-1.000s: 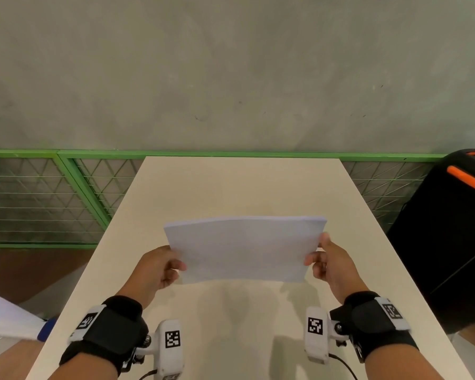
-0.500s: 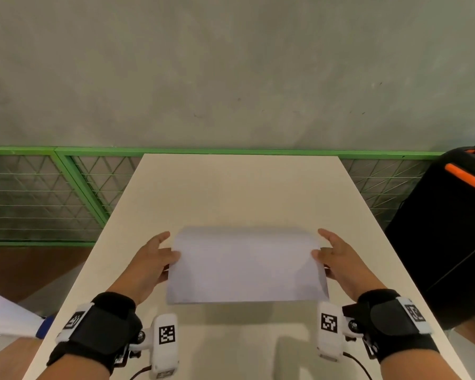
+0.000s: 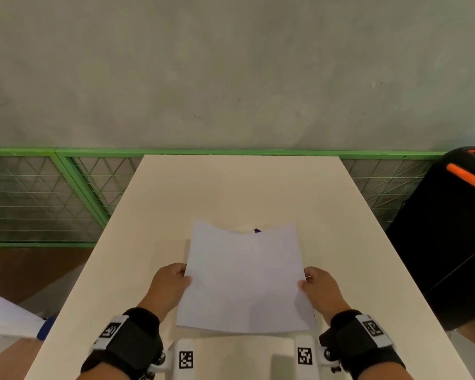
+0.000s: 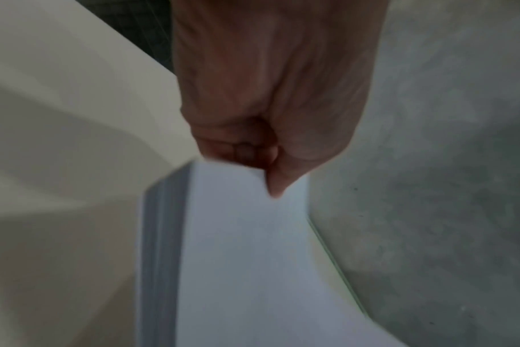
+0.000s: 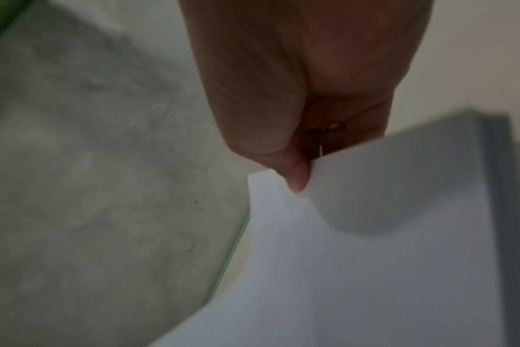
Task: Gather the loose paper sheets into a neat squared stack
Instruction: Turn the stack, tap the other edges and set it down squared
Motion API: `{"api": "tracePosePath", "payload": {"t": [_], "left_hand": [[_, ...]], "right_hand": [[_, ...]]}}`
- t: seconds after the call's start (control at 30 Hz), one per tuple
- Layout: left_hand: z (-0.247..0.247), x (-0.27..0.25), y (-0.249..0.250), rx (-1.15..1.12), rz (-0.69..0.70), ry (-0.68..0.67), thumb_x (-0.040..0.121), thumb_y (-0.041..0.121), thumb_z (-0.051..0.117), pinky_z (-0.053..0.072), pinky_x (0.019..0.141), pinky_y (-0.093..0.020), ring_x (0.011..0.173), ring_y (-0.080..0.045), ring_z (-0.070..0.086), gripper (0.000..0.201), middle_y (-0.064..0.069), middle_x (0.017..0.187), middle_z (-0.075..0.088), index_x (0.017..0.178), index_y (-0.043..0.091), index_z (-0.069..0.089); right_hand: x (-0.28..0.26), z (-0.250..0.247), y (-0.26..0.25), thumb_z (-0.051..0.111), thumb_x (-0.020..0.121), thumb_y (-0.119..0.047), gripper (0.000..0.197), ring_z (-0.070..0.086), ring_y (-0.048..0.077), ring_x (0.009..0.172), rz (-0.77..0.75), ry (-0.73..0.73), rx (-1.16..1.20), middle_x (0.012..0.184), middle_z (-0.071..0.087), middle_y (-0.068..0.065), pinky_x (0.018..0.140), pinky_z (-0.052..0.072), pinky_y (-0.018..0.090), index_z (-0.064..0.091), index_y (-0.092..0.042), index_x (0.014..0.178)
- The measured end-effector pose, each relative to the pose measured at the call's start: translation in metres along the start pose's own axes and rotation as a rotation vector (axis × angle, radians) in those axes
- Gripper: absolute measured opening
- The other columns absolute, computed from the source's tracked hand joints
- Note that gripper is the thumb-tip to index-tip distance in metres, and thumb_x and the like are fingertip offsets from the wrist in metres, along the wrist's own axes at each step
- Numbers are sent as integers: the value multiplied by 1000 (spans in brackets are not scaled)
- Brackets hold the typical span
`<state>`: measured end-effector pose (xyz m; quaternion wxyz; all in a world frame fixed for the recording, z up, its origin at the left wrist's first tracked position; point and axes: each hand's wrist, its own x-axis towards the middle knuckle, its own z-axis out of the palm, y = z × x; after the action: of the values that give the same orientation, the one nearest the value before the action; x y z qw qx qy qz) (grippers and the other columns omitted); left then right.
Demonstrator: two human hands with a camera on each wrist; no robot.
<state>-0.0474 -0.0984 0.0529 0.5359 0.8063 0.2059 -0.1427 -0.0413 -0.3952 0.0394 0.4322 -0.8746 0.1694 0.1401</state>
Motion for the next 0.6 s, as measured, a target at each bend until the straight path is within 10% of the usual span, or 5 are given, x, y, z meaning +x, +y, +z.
{"api": "tracePosePath", "payload": {"t": [0.17,0.37,0.6], "left_hand": [[-3,-10,13,-126,164,79,88,-5,46,42,65,-23,79,-17,57,30,0,91,65,87,23,54],[-2,-9,27,-309,235,68,75,17,57,46,100,-46,113,-28,59,54,-9,122,63,129,16,50],[6,-12,30,-354,301,90,79,17,63,47,82,-31,102,-25,61,43,-9,113,64,121,11,54]], "right_hand": [[-7,-8,-4,49,87,3,34,55,21,74,-149,153,251,78,63,-3,66,42,25,51,-27,71],[-8,-11,-21,48,89,-1,22,58,25,93,-206,153,424,97,64,4,85,46,39,55,-20,97],[-7,-8,-24,54,87,-5,40,56,30,106,-266,216,584,117,59,14,92,47,44,47,-10,126]]}}
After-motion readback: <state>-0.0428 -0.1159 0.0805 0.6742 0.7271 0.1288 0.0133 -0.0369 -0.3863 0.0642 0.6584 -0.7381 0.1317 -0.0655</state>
